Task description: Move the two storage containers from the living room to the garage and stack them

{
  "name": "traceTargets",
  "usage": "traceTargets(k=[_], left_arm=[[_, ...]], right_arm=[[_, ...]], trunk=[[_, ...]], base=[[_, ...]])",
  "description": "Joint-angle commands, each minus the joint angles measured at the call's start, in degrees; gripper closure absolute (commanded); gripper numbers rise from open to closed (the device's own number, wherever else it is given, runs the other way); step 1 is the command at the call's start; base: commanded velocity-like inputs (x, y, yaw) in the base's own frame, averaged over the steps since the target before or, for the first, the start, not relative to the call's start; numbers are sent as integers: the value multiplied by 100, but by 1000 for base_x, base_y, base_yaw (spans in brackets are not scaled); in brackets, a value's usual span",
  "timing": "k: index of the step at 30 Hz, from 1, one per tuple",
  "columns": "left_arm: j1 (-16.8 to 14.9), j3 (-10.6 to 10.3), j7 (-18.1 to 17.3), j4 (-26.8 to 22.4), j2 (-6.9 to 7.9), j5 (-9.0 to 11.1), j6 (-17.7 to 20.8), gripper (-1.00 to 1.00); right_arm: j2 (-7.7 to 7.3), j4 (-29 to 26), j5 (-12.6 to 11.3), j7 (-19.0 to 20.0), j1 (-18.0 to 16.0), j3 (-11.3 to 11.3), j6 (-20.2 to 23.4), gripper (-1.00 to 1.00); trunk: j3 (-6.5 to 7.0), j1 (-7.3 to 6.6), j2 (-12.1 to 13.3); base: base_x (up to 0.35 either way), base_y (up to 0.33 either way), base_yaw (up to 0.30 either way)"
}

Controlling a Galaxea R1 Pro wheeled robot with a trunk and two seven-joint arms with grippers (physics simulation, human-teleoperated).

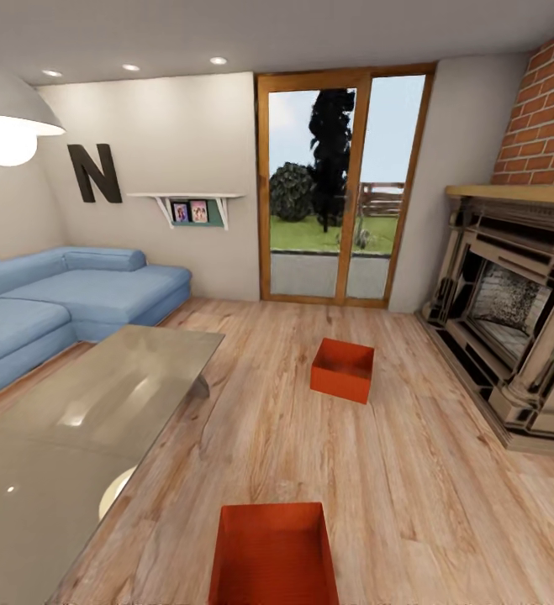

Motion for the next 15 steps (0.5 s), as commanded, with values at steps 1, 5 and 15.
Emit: traceTargets(k=[1, 5, 15], left_arm=[[-1, -1, -1, -1, 0, 58, -11, -100], [-1, -1, -1, -1, 0, 58, -10, -100], [-1, -1, -1, -1, 0, 58, -13, -100]], right_arm=[[3, 17, -49, 3, -5, 48, -32, -100], [3, 17, -50, 3, -5, 51, -32, -100], [3, 17, -49, 3, -5, 53, -32, -100]], trunk=[[-14, 0, -3], [-50, 0, -3], [-138, 0, -3]], base=[[0, 0, 0], [0, 0, 0], [0, 0, 0]])
